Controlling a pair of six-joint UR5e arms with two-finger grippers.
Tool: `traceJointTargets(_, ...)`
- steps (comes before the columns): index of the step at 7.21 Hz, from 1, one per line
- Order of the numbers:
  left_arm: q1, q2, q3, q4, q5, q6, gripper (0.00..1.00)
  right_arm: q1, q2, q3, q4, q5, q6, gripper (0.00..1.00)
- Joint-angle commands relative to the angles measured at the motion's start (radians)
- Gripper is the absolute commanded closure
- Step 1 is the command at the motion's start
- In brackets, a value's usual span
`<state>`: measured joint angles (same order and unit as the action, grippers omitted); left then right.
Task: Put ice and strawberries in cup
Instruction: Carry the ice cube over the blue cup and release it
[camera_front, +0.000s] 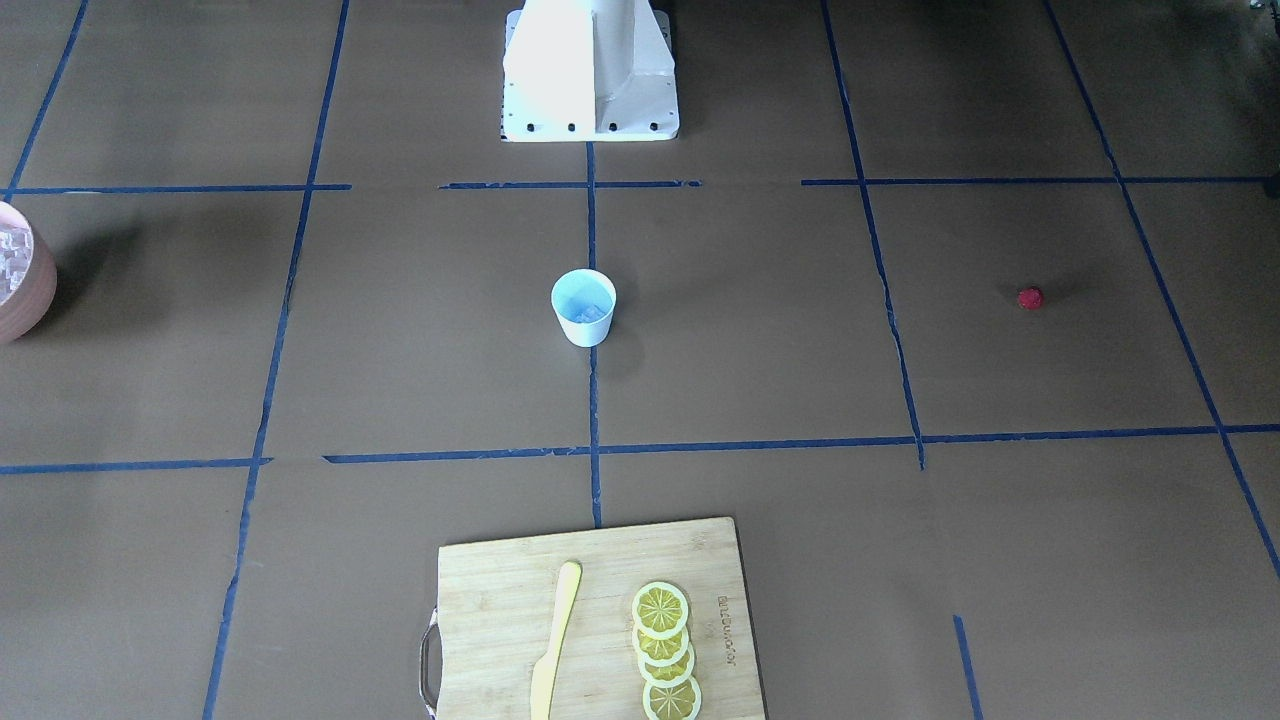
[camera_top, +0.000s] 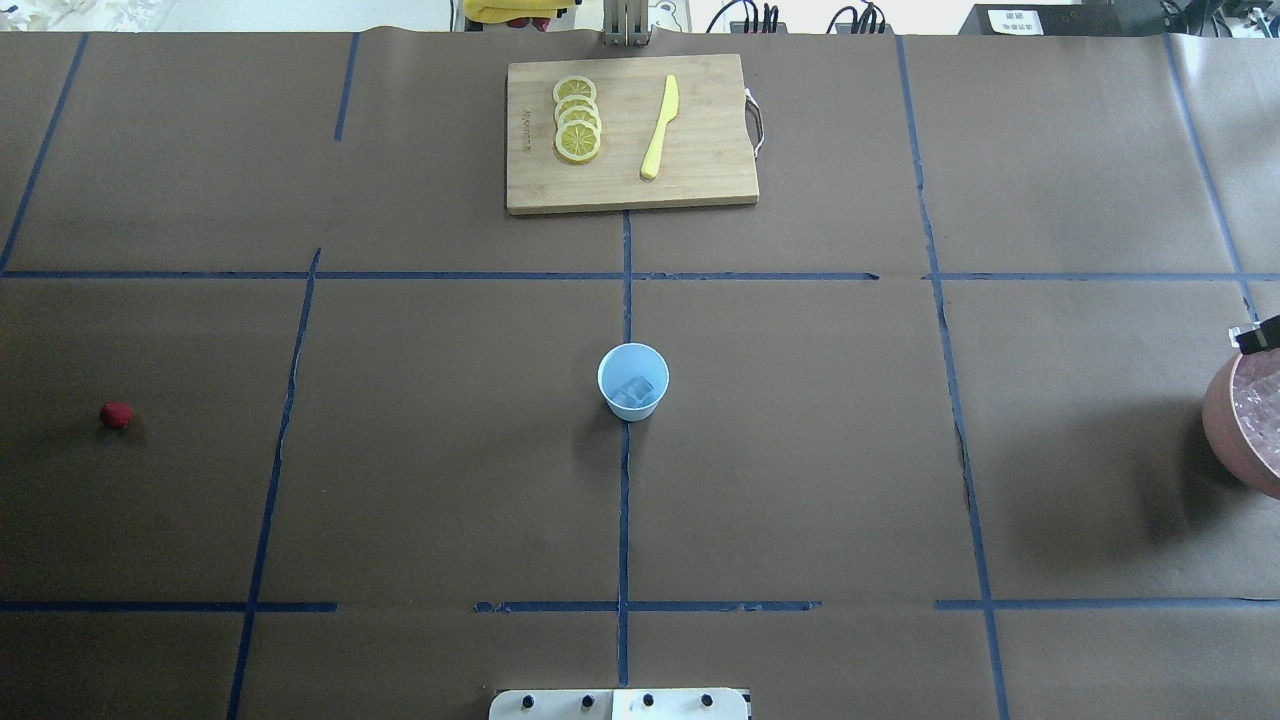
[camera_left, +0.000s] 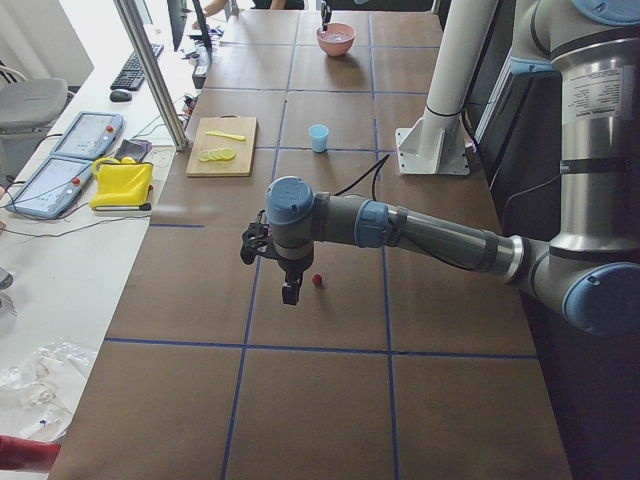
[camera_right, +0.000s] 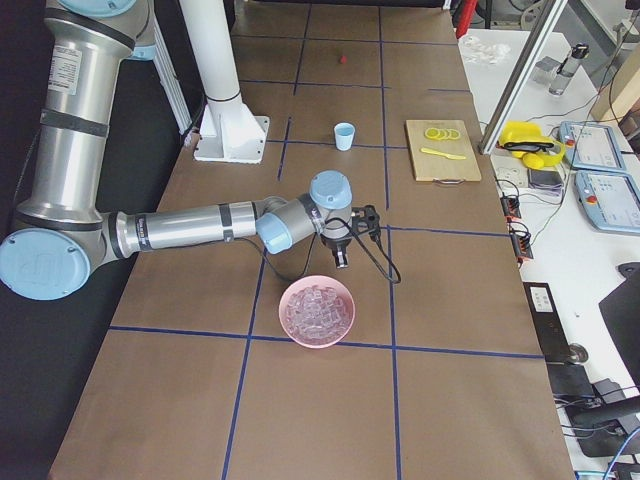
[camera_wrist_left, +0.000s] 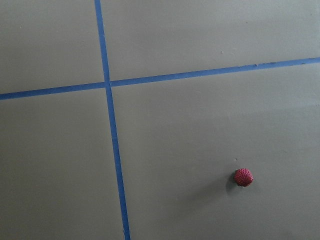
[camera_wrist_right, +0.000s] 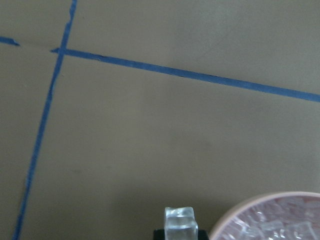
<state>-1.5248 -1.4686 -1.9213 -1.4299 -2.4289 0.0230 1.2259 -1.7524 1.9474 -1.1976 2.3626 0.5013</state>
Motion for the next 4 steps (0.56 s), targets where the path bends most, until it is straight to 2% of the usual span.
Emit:
traceJointTargets(1,0.0,0.001,-0.001,0.0,-0.001,0.0,0.0,-0.133,0.17,0.068,-0.003,0.011,0.487,1.0)
traceJointTargets(2,0.0,0.001,-0.001,0.0,-0.001,0.0,0.0,-0.226,0.301,0.065,-0.005,-0.037,0.72,1.0)
traceJointTargets(3,0.0,-0.001,0.001,0.0,-0.001,0.0,0.0,-0.347,0.405,0.064,-0.008,-0.14,0.911,1.0)
traceJointTargets(4,0.0,0.001,0.001,0.0,-0.001,0.0,0.0,-0.505,0.513,0.038,-0.023,-0.293,1.047,1.0)
